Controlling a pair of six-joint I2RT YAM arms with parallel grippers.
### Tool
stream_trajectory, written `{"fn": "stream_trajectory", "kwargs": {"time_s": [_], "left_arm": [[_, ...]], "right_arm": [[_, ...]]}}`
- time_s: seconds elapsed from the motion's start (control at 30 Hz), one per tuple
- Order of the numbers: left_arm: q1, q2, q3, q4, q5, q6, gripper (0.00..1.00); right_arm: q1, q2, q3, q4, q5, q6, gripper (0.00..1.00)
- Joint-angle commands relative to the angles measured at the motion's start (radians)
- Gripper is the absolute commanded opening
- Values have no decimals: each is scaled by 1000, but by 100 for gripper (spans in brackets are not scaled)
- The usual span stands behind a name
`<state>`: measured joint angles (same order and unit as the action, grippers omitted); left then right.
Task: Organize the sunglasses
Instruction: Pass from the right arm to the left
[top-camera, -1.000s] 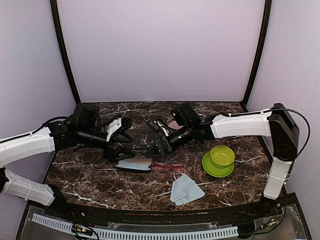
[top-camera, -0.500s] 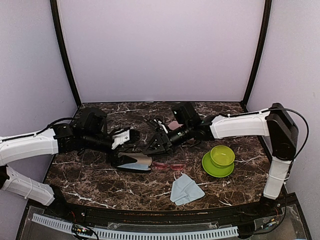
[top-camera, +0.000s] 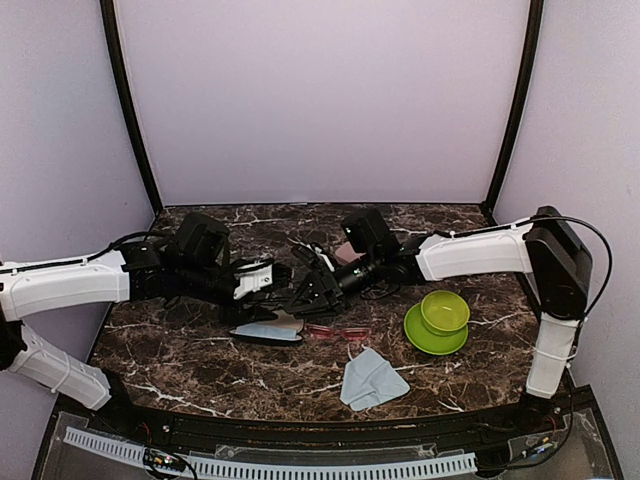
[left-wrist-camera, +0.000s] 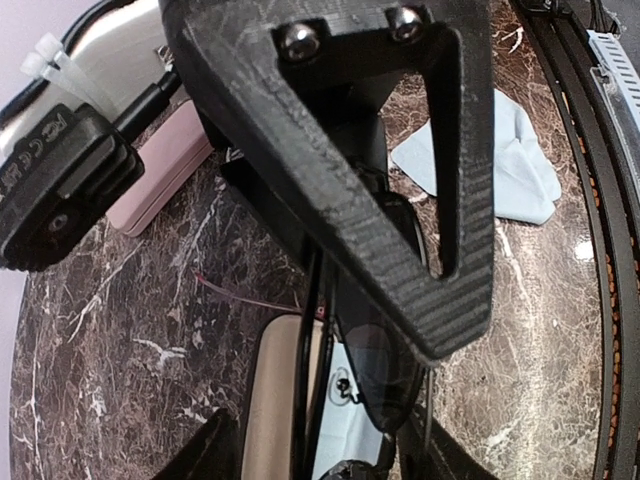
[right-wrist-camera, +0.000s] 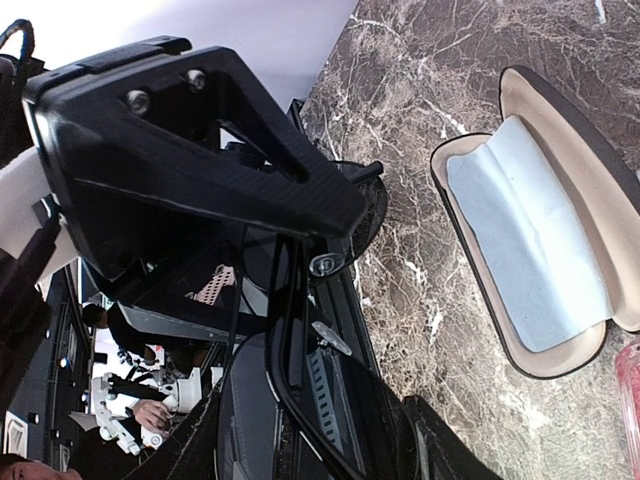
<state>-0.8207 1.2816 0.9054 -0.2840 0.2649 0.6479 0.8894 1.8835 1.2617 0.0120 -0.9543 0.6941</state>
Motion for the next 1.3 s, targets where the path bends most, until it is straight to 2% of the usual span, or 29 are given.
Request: {"fn": "stream_trajectory", "kwargs": {"time_s": [0.0, 0.5, 0.63, 0.77, 0.9, 1.07, 1.27], "left_arm": [[-6, -1, 23, -50, -17, 19, 55], [-8, -2, 20, -47, -32, 16, 51], [-13, -1, 21, -46, -35, 15, 56], [-14, -15, 13, -59, -64, 6, 66], [-14, -110, -45, -66, -113, 66, 74], [-14, -246, -137, -35, -155, 91, 78], [-14, -292, -186, -25, -207, 103, 79]], "right_arm": [[5, 12, -1, 41, -24, 4, 36], [4, 21, 4, 36, -24, 1, 35], [4, 27, 8, 34, -24, -2, 35], [3, 28, 7, 28, -24, -6, 35], [-6, 17, -9, 50, -36, 23, 35], [-17, 9, -51, 189, -90, 147, 35], [-21, 15, -75, 240, -114, 210, 35]]}}
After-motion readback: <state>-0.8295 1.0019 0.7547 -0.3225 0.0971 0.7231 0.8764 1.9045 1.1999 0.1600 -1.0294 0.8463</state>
